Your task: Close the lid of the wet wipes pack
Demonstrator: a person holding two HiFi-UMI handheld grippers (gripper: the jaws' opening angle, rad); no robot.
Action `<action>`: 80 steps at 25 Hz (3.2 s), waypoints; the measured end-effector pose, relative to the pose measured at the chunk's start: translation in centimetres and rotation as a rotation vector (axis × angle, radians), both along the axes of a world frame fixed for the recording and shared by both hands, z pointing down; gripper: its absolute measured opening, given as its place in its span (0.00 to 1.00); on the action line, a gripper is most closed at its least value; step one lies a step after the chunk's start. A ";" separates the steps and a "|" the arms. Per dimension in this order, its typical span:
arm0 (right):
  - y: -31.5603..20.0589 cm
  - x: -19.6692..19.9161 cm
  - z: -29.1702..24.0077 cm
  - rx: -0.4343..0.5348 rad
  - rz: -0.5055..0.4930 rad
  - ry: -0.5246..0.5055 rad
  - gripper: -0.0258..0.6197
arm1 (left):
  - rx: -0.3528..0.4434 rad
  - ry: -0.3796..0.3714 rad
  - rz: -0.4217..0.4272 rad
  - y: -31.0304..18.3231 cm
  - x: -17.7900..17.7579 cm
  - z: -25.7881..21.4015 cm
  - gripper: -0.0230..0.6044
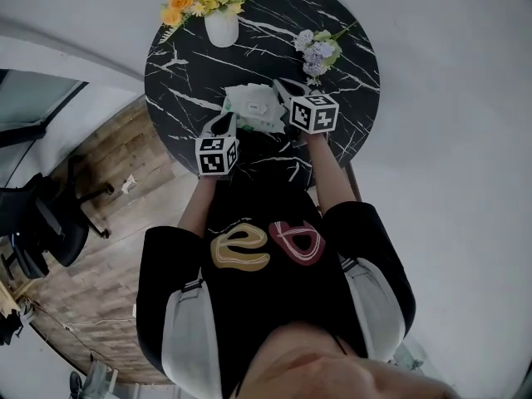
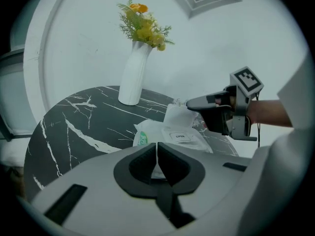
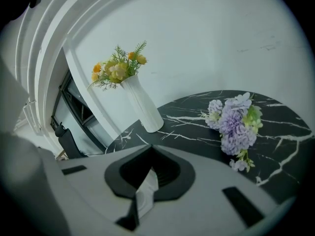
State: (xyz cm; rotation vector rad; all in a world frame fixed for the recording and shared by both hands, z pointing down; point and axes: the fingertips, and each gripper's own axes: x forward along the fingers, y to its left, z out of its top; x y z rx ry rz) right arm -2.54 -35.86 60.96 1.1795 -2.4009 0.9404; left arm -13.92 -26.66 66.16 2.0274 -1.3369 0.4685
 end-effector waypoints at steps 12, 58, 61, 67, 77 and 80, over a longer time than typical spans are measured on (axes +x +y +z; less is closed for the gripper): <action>0.5 -0.4 0.4 -0.013 -0.014 -0.002 0.06 | -0.017 -0.011 -0.002 -0.3 0.2 0.7 0.08; 5.2 -2.1 1.5 -0.021 -0.046 0.000 0.06 | -0.034 0.023 -0.021 -0.4 0.2 0.7 0.08; 5.7 -2.0 1.9 -0.032 -0.037 -0.003 0.06 | -0.031 0.023 -0.009 -0.4 0.2 0.7 0.08; 6.3 -2.4 2.0 -0.035 -0.049 0.005 0.06 | -0.021 0.004 -0.001 -0.3 0.2 0.7 0.08; 7.3 -3.2 2.8 -0.050 -0.079 0.029 0.06 | -0.021 0.010 0.005 -0.3 0.2 0.7 0.08; 7.5 -3.5 2.9 -0.056 -0.092 0.037 0.06 | -0.020 0.014 0.009 -0.3 0.2 0.7 0.08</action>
